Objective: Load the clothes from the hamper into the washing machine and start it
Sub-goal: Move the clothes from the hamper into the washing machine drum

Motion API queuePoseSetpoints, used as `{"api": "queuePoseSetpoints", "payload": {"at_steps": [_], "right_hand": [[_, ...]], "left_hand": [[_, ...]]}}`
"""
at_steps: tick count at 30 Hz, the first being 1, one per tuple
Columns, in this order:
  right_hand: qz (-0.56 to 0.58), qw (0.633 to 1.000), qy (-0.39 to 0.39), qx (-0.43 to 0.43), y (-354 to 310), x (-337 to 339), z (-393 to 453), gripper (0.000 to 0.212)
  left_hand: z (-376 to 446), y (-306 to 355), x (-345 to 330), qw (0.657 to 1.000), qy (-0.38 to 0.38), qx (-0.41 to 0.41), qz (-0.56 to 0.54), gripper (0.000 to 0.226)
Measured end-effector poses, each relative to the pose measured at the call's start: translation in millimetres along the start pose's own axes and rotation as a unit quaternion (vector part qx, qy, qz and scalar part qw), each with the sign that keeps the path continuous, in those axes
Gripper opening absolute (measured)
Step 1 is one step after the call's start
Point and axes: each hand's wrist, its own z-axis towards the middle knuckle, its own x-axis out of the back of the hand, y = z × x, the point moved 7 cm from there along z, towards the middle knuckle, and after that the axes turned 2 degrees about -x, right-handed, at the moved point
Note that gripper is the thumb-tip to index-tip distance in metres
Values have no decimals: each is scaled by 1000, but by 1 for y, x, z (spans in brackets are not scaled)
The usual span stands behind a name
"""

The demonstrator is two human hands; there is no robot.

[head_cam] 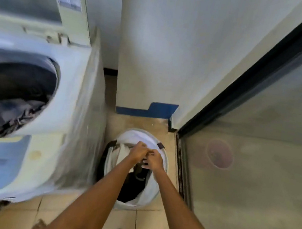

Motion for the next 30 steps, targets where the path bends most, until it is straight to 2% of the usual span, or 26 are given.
{"api": "queuePoseSetpoints", "payload": {"at_steps": [2,5,6,8,10,12,14,15,17,19,21,23,26,27,28,30], "right_hand": [[-10,999,-17,-34,50,-16,45,19],[-37,998,-32,-50,118,-44,113,17],[-39,997,-32,-51,134,-52,132,13],[-33,998,-38,-48,164,-72,171,19],[-30,998,-38,-43,182,-89,201,22],[-29,999,-32,-29,189,-103,221,24],[-41,999,-27,-2,195,-113,232,25],[-47,999,-24,10,198,-115,232,23],[-56,998,-18,31,199,-111,226,20],[-73,996,-1,47,188,-95,209,23],[-101,993,18,62,169,-74,188,31],[-134,985,46,98,141,-49,159,44],[-130,979,55,144,89,-21,106,73],[-121,979,57,156,66,-12,85,75],[-115,976,61,175,45,-3,65,71],[-92,971,74,206,0,15,27,49]], "left_hand": [[36,-69,-19,997,42,64,-3,19],[83,-157,-39,978,109,179,9,59],[98,-177,-39,972,132,192,23,68],[131,-212,-33,963,176,190,72,88],[167,-241,-21,959,216,162,85,97],[196,-261,-12,959,230,142,86,94],[213,-275,-14,972,182,137,67,78],[215,-274,-16,978,163,127,42,63],[206,-261,-12,977,182,103,41,43],[185,-238,-9,975,196,102,23,44],[166,-212,-17,972,132,114,-159,48],[136,-175,-18,941,75,118,-309,47],[96,-100,2,924,86,77,-366,31],[82,-70,12,925,95,69,-362,26],[72,-44,19,926,96,53,-361,24],[52,11,34,933,63,15,-354,22]]}}
